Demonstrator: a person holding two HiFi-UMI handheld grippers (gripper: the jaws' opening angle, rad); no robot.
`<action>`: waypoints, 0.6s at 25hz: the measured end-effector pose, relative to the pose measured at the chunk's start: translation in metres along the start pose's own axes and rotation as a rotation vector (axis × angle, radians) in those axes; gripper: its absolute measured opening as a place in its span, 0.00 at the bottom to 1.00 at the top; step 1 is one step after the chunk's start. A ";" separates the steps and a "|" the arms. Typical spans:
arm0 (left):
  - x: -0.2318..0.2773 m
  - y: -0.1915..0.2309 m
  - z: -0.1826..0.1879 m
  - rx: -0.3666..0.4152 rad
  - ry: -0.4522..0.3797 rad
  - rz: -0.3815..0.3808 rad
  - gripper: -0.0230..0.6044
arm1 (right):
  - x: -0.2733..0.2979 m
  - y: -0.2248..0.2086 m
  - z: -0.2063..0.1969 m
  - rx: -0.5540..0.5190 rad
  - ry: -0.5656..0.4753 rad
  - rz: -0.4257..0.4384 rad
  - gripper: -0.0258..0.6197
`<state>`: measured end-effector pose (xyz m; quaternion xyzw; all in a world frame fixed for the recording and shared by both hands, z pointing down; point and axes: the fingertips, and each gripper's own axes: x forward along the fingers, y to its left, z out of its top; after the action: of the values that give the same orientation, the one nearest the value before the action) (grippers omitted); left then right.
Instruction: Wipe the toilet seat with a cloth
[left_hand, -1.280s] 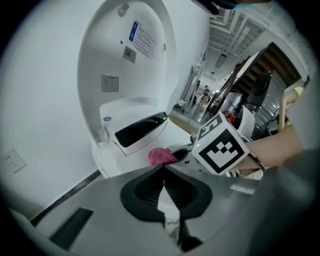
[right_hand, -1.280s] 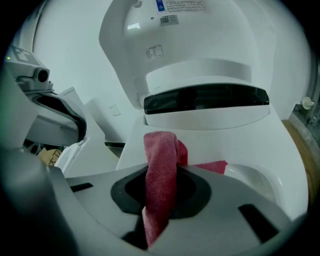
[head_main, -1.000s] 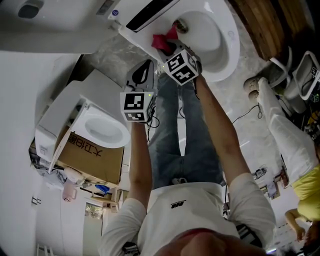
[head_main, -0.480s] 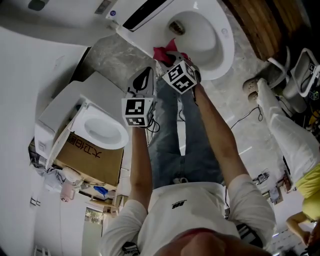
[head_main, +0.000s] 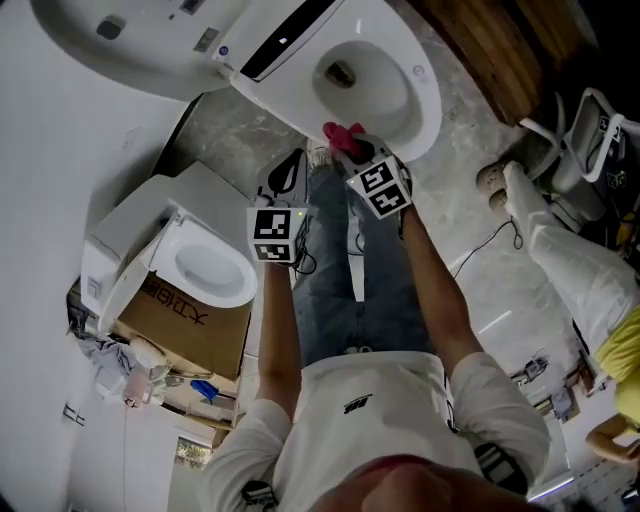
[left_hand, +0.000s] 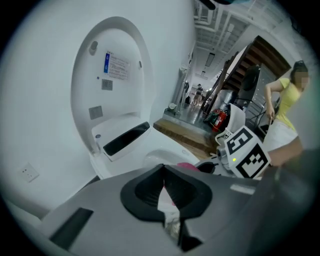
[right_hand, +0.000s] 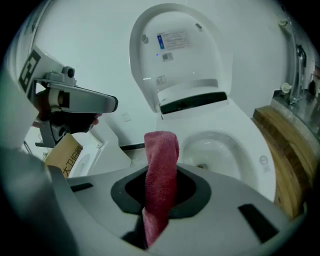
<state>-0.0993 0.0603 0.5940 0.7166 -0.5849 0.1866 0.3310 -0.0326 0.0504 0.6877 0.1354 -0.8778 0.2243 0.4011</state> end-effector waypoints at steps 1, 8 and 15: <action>-0.004 -0.006 0.010 0.009 -0.008 -0.006 0.05 | -0.017 -0.003 0.004 0.007 -0.017 -0.017 0.12; -0.048 -0.057 0.105 0.093 -0.082 -0.062 0.05 | -0.153 -0.022 0.061 0.037 -0.171 -0.165 0.12; -0.107 -0.098 0.204 0.142 -0.185 -0.083 0.05 | -0.286 -0.014 0.150 -0.004 -0.349 -0.260 0.12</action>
<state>-0.0562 0.0050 0.3539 0.7760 -0.5680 0.1469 0.2315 0.0605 -0.0208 0.3867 0.2833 -0.9095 0.1421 0.2691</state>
